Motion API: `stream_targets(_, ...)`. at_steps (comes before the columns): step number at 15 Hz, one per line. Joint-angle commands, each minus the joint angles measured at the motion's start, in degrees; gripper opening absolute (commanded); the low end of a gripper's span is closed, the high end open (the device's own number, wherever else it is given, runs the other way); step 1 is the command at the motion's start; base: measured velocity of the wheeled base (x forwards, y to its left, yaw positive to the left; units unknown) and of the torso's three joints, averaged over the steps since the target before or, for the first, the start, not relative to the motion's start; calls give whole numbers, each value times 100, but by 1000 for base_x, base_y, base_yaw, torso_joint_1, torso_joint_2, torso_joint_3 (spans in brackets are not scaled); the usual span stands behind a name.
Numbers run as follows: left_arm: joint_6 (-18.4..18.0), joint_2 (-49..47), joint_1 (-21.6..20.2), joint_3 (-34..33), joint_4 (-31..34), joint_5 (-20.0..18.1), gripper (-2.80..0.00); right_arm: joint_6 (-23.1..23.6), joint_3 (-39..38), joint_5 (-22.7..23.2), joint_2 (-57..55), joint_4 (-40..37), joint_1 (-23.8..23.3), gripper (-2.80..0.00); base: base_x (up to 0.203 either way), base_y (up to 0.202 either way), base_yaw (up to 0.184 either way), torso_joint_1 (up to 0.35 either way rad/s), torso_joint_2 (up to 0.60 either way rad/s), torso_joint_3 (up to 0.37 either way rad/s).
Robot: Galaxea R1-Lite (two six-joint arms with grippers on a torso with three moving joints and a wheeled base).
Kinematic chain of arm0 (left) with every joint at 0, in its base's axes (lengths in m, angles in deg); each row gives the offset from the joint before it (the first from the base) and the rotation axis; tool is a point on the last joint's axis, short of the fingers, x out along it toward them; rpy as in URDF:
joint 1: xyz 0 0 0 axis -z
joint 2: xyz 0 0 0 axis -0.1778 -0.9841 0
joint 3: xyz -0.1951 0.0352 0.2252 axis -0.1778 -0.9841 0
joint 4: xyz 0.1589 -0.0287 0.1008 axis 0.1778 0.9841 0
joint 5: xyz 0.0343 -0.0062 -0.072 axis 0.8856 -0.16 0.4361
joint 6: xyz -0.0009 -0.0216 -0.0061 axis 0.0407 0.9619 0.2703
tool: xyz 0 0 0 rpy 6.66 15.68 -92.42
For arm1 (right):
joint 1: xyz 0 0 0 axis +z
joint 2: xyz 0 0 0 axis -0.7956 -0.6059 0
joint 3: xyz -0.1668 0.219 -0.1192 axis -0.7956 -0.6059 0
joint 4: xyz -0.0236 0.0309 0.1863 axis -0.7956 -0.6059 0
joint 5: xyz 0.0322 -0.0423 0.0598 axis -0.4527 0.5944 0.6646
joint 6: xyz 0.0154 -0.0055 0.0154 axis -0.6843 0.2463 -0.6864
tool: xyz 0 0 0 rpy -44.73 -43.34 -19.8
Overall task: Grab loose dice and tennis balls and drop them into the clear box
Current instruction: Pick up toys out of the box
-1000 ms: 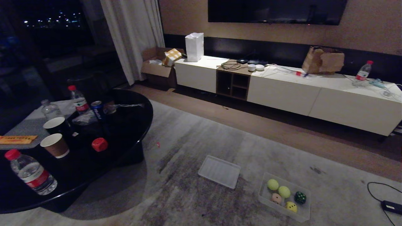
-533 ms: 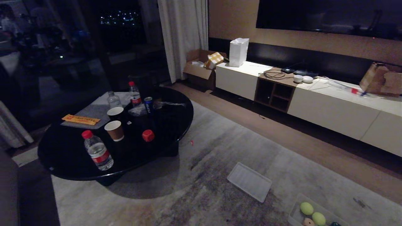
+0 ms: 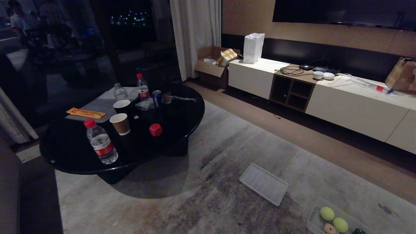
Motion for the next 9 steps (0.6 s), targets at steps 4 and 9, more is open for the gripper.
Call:
stream_targets(4,5,-9,5,-9,0,4,-280,21,-8,11,-5,4,6,-280,0,0,0,-26,101,66)
stream_targets(9,14,-9,5,-9,0,4,-280,6,0,2,-5,-13,6,-280,0,0,0,0,4,5)
